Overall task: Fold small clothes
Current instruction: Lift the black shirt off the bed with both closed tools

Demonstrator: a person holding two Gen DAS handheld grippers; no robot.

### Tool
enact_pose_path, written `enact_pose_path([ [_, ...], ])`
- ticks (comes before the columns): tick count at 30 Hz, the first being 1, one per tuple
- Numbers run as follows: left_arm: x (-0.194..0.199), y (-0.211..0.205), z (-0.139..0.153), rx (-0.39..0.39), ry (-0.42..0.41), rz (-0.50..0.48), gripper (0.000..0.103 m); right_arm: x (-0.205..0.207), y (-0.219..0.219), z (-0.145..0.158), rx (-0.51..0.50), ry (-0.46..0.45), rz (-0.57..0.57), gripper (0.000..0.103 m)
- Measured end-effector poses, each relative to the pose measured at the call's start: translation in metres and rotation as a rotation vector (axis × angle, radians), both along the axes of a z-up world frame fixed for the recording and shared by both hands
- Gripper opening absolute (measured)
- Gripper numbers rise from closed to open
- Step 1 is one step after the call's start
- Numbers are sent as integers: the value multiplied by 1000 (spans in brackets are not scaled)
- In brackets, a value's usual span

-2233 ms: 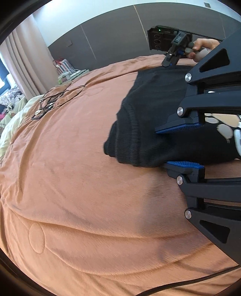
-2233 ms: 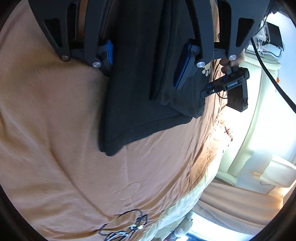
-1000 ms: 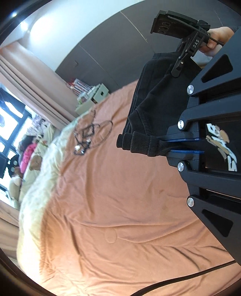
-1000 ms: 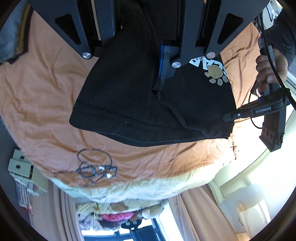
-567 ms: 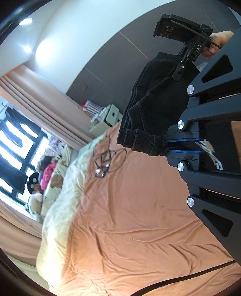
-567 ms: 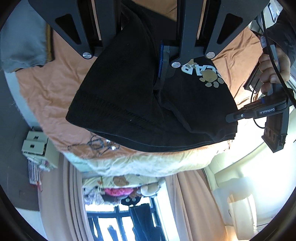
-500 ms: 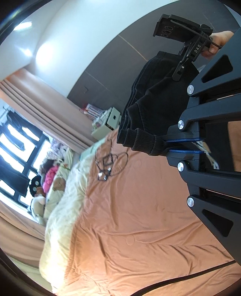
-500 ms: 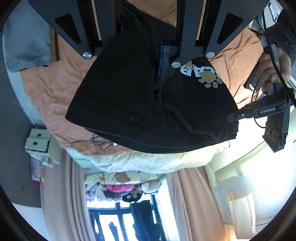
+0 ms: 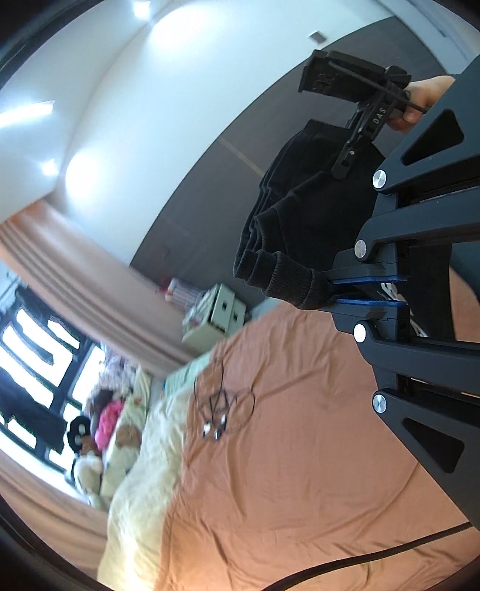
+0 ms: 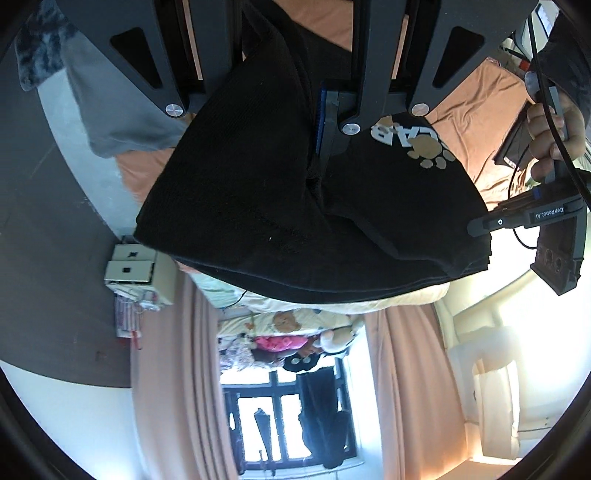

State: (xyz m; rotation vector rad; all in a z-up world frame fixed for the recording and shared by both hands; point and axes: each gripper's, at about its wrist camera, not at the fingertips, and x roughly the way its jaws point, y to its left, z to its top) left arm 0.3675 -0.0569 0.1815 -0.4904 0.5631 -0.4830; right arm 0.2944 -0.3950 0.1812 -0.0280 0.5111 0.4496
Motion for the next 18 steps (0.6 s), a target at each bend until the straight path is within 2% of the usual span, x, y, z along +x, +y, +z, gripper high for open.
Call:
enact_pose_path([
  [2, -7, -23, 5, 4, -10, -39, 6, -21, -2, 4, -6, -16, -8, 12],
  [9, -14, -103, 14, 27, -24, -157, 6, -78, -50, 2, -5, -41, -70, 12],
  [18, -9, -184, 17, 26, -30, -263, 6, -117, -83, 4, -2, -86, -168, 12],
])
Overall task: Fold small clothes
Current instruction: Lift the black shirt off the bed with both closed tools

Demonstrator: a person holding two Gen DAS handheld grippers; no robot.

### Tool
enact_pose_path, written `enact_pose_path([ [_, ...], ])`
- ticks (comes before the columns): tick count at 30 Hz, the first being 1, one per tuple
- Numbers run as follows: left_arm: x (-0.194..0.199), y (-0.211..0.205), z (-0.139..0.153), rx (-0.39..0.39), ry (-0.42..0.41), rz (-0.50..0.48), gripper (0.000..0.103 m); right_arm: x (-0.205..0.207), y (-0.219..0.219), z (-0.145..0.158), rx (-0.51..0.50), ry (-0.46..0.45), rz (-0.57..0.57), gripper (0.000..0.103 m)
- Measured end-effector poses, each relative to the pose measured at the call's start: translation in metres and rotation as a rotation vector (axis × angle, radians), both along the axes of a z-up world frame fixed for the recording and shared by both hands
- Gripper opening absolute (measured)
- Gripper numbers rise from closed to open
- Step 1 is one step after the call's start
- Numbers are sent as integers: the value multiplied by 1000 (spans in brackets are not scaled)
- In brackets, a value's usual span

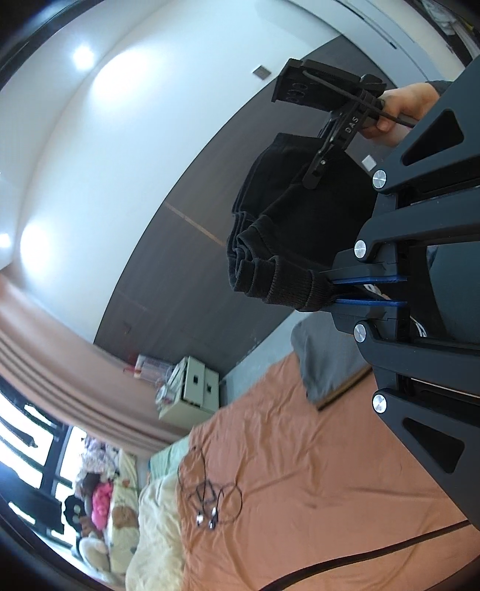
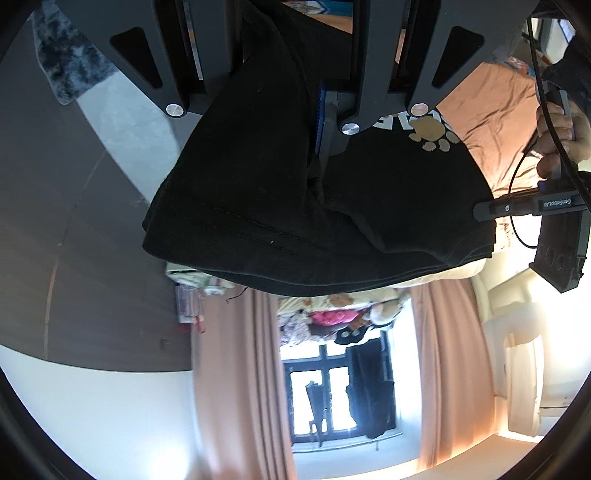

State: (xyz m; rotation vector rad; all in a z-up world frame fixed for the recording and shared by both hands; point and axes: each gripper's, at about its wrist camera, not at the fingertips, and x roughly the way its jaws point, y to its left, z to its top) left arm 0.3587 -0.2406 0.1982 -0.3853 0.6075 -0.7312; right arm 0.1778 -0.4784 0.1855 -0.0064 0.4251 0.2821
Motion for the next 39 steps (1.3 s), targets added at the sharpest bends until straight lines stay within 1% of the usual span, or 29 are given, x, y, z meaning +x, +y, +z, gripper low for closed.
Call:
enact_pose_path([
  [3, 0, -26, 1, 4, 0, -32, 6, 0, 1, 2, -3, -11, -17, 12],
  [5, 1, -41, 1, 6, -2, -58, 6, -7, 0, 1, -13, -20, -30, 12],
  [10, 1, -75, 0, -33, 1, -130, 6, -11, -7, -3, -23, -35, -49, 12],
  [12, 1, -86, -1, -32, 0, -152, 6, -12, -11, -5, -32, -33, -63, 12],
  [17, 7, -108, -12, -50, 30, -197, 6, -10, -16, -10, -41, -30, -87, 12],
  [20, 9, -128, -17, -24, 45, -213, 6, -8, -20, -15, -41, -23, -102, 12],
  [23, 14, -138, -24, -27, 57, -232, 6, 6, -19, -20, -31, -14, -122, 12],
  [27, 31, -152, -41, -31, 94, -243, 6, 19, -20, -28, -18, 8, -134, 12],
  [30, 48, -156, -55, -22, 125, -233, 6, 37, -14, -37, -17, 31, -136, 12],
  [34, 76, -155, -72, -20, 152, -211, 6, 75, 2, -45, -1, 56, -136, 12],
  [39, 115, -143, -94, 6, 181, -174, 6, 118, 20, -49, -1, 79, -147, 12],
])
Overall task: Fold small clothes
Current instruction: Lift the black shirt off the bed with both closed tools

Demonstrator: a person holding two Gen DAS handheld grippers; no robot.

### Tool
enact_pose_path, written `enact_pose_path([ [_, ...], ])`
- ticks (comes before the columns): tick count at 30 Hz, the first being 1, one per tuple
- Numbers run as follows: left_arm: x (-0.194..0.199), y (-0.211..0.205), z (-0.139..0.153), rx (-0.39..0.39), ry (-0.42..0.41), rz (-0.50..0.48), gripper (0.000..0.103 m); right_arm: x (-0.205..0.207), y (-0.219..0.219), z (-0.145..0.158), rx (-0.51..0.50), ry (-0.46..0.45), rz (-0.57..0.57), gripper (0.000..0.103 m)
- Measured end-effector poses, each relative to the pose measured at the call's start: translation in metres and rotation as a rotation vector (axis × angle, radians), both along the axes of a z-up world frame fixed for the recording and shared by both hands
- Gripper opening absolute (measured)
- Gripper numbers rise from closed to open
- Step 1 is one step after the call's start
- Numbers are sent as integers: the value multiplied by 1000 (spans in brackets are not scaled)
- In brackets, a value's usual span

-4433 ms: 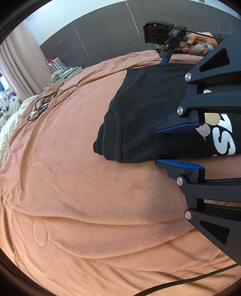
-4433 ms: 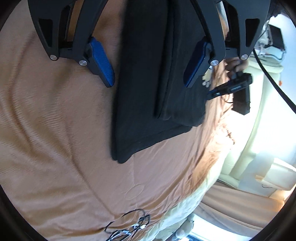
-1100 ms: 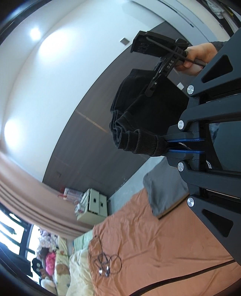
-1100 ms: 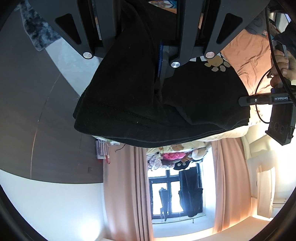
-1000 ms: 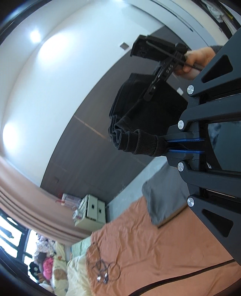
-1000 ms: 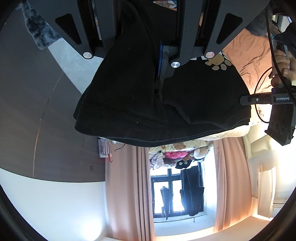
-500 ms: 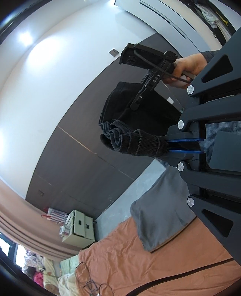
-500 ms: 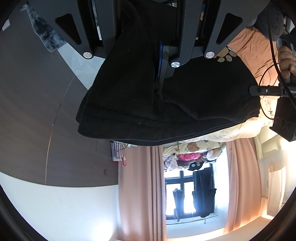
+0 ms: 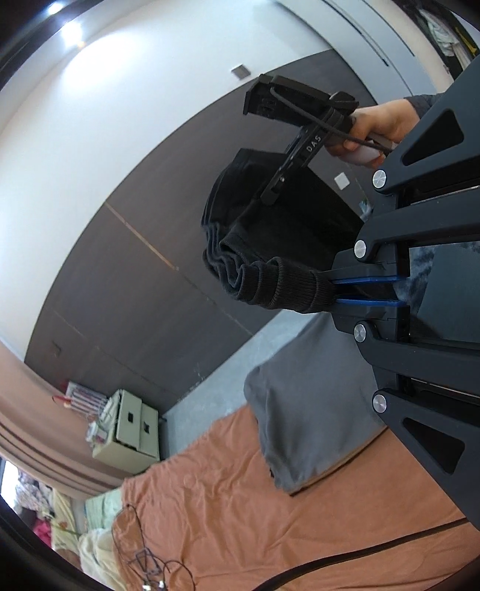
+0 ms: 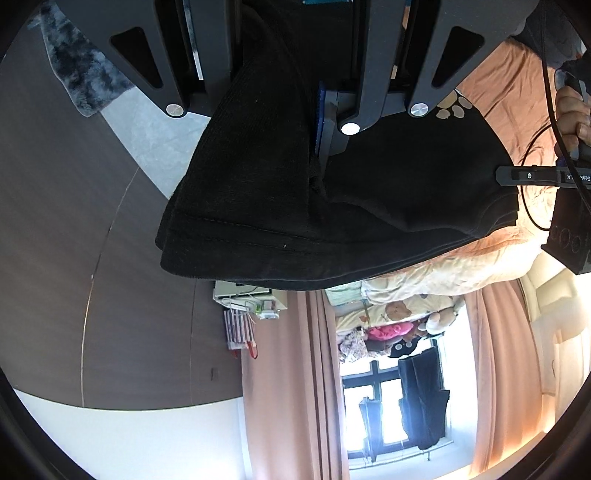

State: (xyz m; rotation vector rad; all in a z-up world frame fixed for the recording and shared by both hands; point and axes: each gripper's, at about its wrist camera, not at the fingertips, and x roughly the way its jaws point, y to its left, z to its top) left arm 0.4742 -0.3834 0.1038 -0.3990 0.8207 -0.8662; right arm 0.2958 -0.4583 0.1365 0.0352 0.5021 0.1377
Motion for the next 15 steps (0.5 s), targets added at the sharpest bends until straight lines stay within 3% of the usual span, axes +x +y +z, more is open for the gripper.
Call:
enact_pose_path([
  [15, 103, 17, -82, 104, 79, 75, 6, 91, -12, -38, -14, 113, 13, 12],
])
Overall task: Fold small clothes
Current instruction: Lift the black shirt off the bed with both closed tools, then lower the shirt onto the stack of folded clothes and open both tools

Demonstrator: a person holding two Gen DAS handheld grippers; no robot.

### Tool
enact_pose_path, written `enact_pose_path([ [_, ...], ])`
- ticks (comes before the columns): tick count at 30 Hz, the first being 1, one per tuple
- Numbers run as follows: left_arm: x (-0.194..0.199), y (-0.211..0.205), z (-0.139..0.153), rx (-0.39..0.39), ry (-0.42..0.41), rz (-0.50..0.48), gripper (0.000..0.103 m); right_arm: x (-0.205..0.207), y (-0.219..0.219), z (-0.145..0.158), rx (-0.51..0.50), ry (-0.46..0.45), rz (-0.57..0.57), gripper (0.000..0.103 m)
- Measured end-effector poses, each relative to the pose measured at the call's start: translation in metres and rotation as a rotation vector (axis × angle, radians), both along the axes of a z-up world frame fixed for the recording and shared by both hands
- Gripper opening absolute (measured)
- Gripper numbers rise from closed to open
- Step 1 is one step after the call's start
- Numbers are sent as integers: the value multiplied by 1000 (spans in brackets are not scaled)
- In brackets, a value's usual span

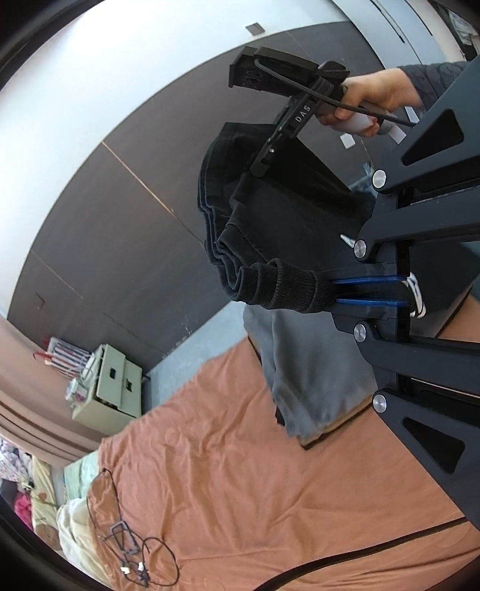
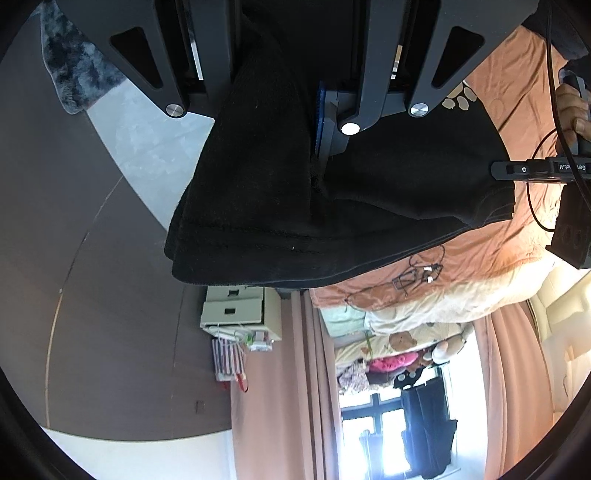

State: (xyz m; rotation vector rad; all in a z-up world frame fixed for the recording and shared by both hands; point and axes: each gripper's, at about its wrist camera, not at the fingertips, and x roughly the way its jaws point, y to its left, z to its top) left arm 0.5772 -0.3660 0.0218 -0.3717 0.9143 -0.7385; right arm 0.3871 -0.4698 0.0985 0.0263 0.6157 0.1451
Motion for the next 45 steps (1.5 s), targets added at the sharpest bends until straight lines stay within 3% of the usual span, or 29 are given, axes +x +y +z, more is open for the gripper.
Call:
enact_pose_path([
  [14, 64, 12, -89, 20, 126, 48, 6, 89, 1, -37, -18, 132, 8, 12],
  [18, 75, 13, -117, 26, 179, 76, 7, 119, 5, -55, -31, 199, -36, 13],
  [22, 82, 13, -138, 172, 209, 142, 15, 140, 0, -64, -128, 265, -183, 38],
  [25, 80, 20, -134, 175, 188, 153, 19, 133, -11, -47, -190, 218, -263, 39],
  [28, 77, 23, -116, 228, 125, 173, 19, 117, -24, -26, -139, 195, -262, 39],
  [31, 77, 20, -98, 207, 87, 154, 19, 97, -26, -21, -123, 192, -228, 39],
  [34, 79, 5, -87, 202, 57, 103, 18, 88, -26, -39, -97, 274, -182, 36],
  [36, 85, -8, -91, 207, 60, 65, 18, 89, -33, -55, -62, 342, -159, 26],
  [45, 120, -55, -124, 258, 39, -20, 18, 120, -71, -86, -17, 404, -186, 22],
])
